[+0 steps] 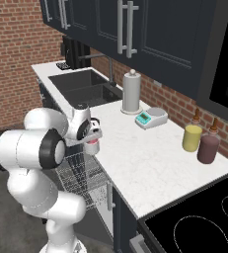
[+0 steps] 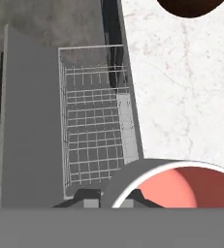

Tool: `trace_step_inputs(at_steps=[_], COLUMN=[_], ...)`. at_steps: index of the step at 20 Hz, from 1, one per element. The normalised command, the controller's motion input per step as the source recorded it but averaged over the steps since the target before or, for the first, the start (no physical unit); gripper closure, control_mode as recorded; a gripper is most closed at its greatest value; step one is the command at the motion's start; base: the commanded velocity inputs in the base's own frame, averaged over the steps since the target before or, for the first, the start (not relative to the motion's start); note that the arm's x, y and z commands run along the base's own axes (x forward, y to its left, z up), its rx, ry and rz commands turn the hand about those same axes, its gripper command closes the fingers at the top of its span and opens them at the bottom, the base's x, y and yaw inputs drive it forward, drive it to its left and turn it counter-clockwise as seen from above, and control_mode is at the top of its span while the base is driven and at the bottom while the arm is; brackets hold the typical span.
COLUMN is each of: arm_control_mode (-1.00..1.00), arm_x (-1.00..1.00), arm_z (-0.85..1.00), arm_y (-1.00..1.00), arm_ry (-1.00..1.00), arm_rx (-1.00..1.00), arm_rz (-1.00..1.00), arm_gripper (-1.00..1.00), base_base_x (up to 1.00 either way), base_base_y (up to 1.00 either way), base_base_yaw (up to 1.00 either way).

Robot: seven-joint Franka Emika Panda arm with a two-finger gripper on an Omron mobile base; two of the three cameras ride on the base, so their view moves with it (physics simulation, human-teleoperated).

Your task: Pick up the cup and bowl from the counter, place them in the dishwasher, and close the dishwasher door.

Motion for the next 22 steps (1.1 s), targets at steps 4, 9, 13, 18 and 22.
trace_step_inputs(at_steps=[4,9,13,18,22], arm_control_mode=[-1.00,-1.00,-1.00,-1.00,-1.00], arm_x=[-0.81,-0.38,0.00,0.02,0.17], arm_z=[0.26,0.10,-0.09,-0.49,-0.80], arm_y=[0.76,0.66,0.25,0.10,0.13], arm_ry=[0.11,0.14,0.05,0.03,0.00], arm_rx=[0.05,0.12,0.13,0.07,0.00], arm_rz=[-0.25,-0.29,-0.23,-0.11,-0.04], arm_gripper=[1.00,1.00,1.00,1.00,1.00], base_base_x=[0.00,0.00,0.00,0.00,0.00], base_base_y=[0.00,0.00,0.00,0.00,0.00], base_base_yaw=[0.00,0.00,0.00,0.00,0.00])
